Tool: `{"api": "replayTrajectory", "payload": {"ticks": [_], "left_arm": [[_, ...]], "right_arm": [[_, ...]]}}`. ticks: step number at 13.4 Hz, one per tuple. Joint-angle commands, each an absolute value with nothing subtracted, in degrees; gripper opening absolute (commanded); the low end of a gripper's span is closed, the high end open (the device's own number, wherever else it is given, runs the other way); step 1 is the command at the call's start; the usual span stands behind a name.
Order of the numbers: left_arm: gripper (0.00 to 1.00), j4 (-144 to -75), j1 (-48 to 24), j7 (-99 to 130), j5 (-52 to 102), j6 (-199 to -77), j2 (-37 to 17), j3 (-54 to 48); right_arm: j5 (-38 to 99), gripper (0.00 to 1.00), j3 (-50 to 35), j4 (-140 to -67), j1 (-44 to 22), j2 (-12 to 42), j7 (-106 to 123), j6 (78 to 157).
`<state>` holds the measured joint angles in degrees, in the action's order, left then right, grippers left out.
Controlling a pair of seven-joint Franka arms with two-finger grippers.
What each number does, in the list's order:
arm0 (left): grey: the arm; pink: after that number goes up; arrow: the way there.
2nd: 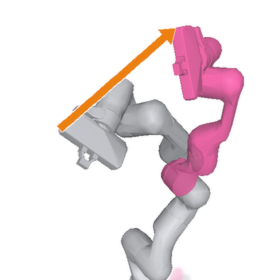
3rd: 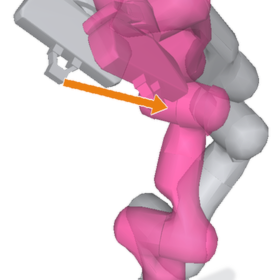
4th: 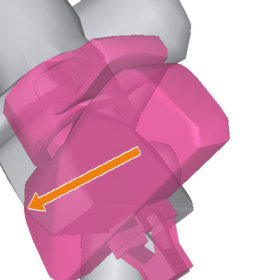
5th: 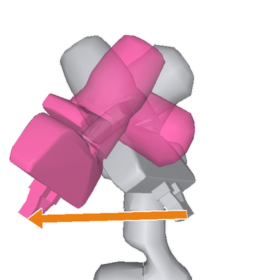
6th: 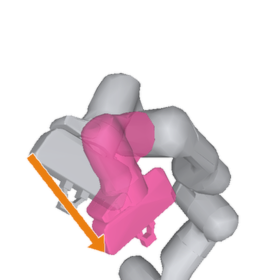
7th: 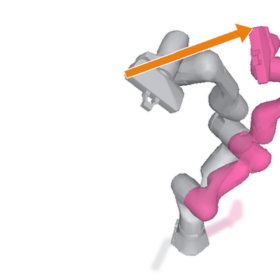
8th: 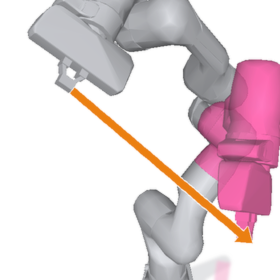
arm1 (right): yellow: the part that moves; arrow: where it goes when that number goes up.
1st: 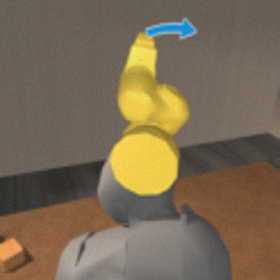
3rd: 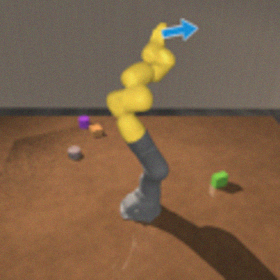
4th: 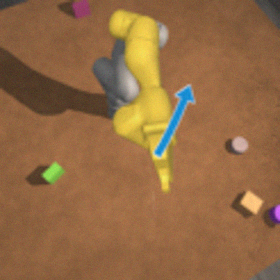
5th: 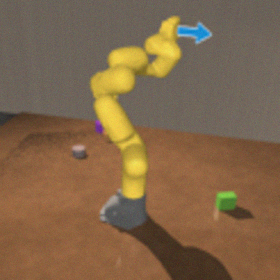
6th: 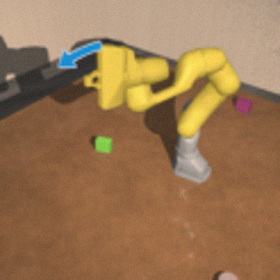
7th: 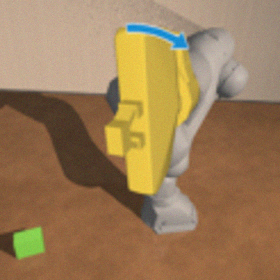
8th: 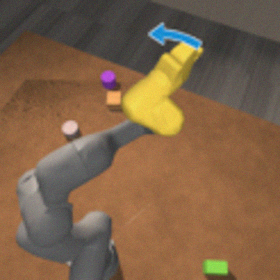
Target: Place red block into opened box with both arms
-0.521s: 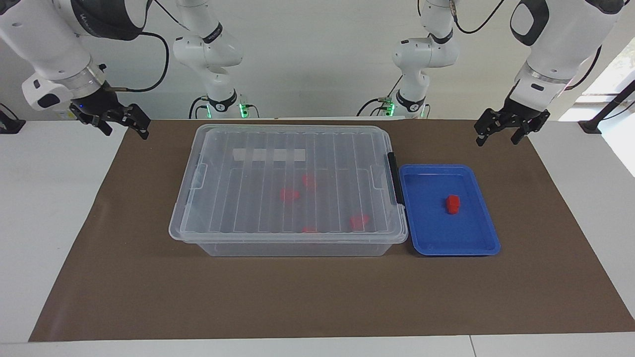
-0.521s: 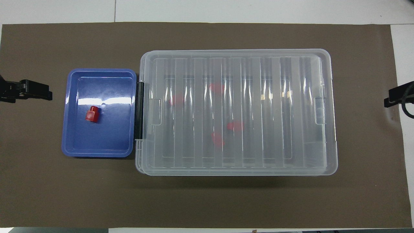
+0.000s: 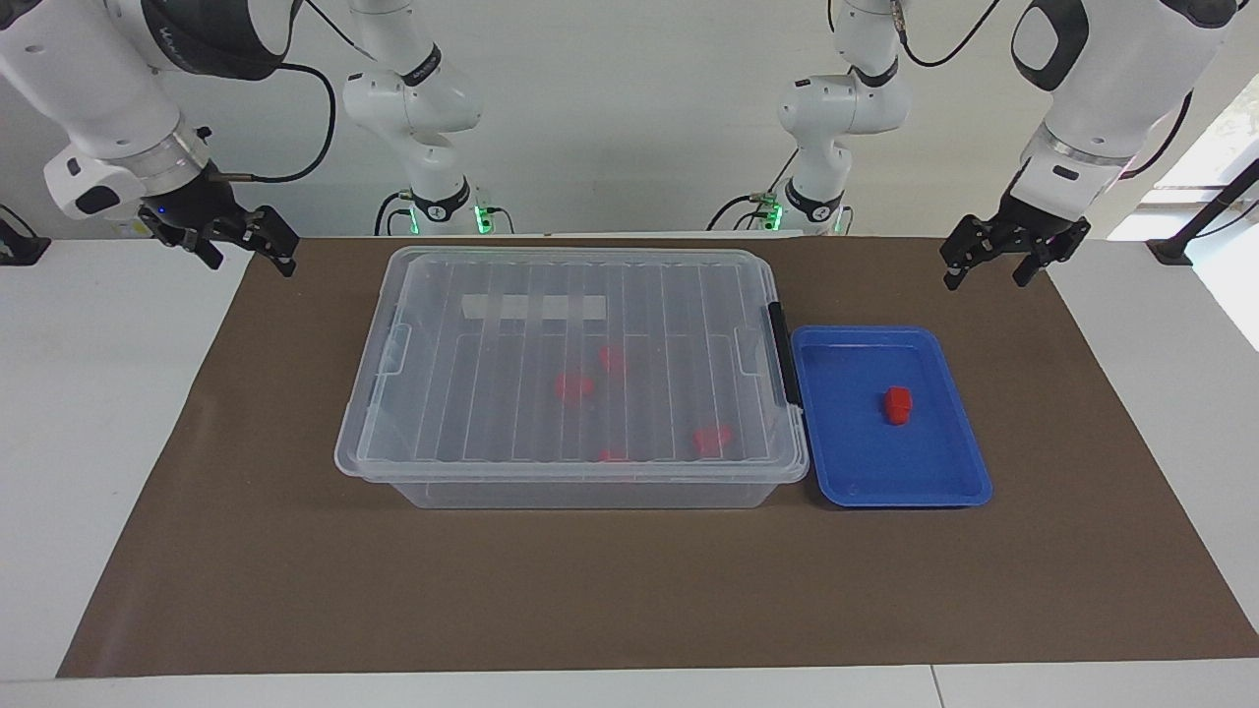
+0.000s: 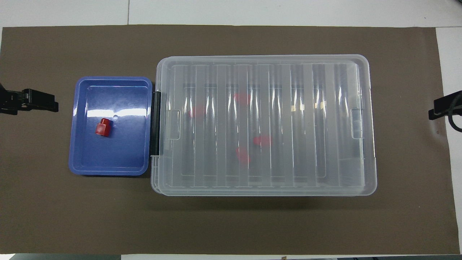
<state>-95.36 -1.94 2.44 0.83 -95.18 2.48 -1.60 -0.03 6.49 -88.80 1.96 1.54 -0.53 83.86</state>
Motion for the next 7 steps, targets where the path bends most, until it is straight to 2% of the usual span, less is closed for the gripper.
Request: {"api": "replayTrajectory", "payload": {"ticks": [1,7], "left_arm": [[1.00,-96.5,-2.5,2.5,0.3,-94.8,3.6,-1.1],[1.00,-96.5,-2.5,2.5,0.3,-94.8,3.6,-1.1]], "right_arm": [[0.7,1.00,6.1,-89.1,2.6,1.5,0.7,83.3],[0.8,1.00,1.9,-93.2,2.7,1.7,-0.4,90.8]]}}
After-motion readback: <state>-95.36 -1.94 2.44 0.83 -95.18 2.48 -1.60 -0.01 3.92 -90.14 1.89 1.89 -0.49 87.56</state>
